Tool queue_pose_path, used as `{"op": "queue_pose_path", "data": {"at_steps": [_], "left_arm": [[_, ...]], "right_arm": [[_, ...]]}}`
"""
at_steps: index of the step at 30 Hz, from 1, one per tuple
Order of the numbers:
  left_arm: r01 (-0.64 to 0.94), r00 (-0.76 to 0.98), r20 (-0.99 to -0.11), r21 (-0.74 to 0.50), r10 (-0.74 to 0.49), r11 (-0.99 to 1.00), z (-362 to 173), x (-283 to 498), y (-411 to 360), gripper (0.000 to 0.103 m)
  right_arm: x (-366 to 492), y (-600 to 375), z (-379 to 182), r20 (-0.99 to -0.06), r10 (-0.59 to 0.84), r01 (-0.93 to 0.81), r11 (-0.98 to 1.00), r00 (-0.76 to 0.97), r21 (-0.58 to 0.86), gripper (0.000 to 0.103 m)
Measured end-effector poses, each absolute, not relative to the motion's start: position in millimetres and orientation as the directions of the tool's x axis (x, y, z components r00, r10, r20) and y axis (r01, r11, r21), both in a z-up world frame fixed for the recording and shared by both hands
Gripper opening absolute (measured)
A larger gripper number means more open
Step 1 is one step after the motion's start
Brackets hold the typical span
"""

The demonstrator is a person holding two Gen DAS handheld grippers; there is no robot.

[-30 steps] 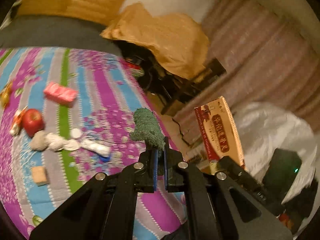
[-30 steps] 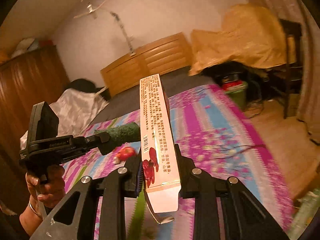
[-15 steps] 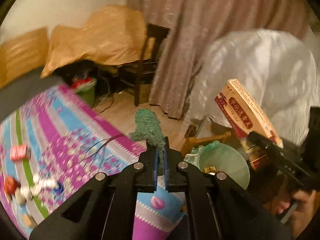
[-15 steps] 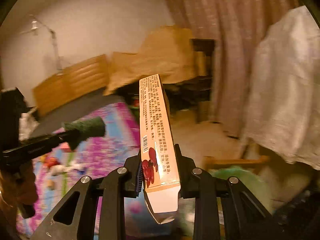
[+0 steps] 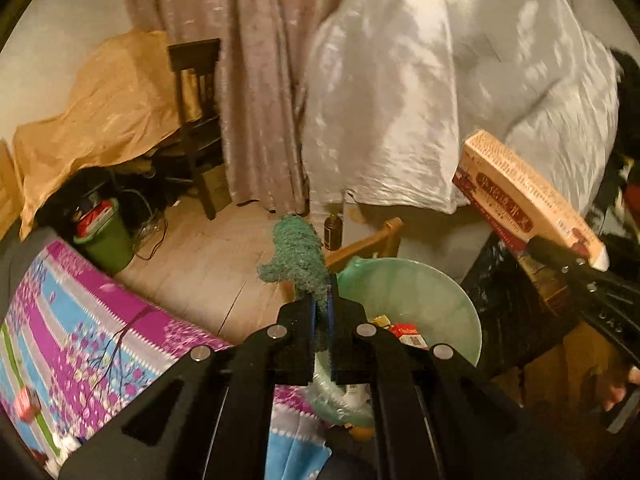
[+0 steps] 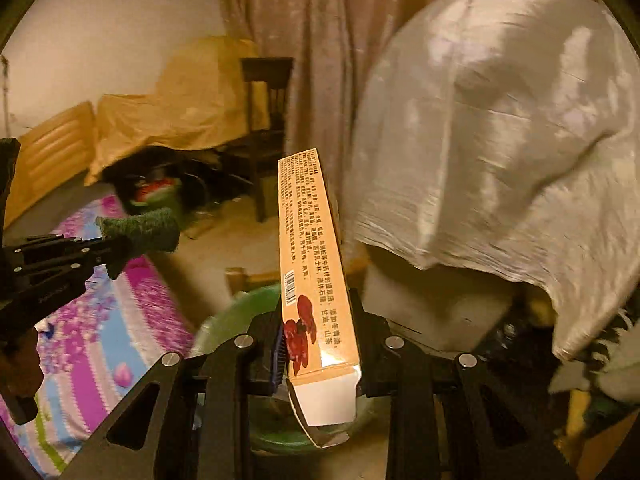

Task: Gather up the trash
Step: 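Carry the green brush and tan box over the green bin, then open both tools over the bin to drop brush and tan box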

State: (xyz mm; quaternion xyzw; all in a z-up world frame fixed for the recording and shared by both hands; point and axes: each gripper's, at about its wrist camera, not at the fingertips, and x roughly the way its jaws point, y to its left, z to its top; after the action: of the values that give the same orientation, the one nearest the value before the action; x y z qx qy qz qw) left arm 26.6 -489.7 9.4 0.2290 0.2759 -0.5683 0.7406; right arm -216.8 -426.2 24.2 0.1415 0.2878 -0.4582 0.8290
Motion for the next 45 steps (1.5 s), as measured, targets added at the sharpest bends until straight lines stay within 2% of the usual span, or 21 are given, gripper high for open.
{"op": "queue_pose_path", "data": {"at_steps": [11, 38, 41, 42, 43, 44, 45], "left_arm": [[0.974, 0.217, -0.72, 0.117, -0.659, 0.193, -34, -14, -525, 0.004], [0.972, 0.228, -0.73, 0.136, -0.644, 0.19, -36, -17, -531, 0.004], [0.974, 0.218, -0.738, 0.126, -0.639, 0.187, -37, -15, -534, 0.006], [0.977, 0.205, -0.744, 0.115, -0.636, 0.18, -39, -14, -535, 0.007], [0.981, 0.183, -0.756, 0.094, -0.629, 0.172, -41, -12, -537, 0.007], [0.983, 0.154, -0.782, 0.061, -0.604, 0.171, -45, -7, -541, 0.011], [0.984, 0.134, -0.797, 0.034, -0.589, 0.178, -48, -2, -543, 0.013]], "right_arm": [[-214, -426, -13, -0.669, -0.637, 0.855, 0.519, 0.384, -0.003, 0.028], [-199, -437, -27, -0.7, -0.561, 0.843, 0.527, 0.442, 0.11, 0.029], [-196, -441, -29, -0.694, -0.557, 0.836, 0.535, 0.455, 0.119, 0.031], [-193, -445, -31, -0.694, -0.549, 0.83, 0.544, 0.465, 0.126, 0.035], [-191, -449, -35, -0.706, -0.536, 0.827, 0.548, 0.463, 0.125, 0.042], [-190, -452, -38, -0.709, -0.536, 0.83, 0.544, 0.457, 0.124, 0.058], [-191, -454, -39, -0.705, -0.539, 0.83, 0.542, 0.461, 0.128, 0.063]]}}
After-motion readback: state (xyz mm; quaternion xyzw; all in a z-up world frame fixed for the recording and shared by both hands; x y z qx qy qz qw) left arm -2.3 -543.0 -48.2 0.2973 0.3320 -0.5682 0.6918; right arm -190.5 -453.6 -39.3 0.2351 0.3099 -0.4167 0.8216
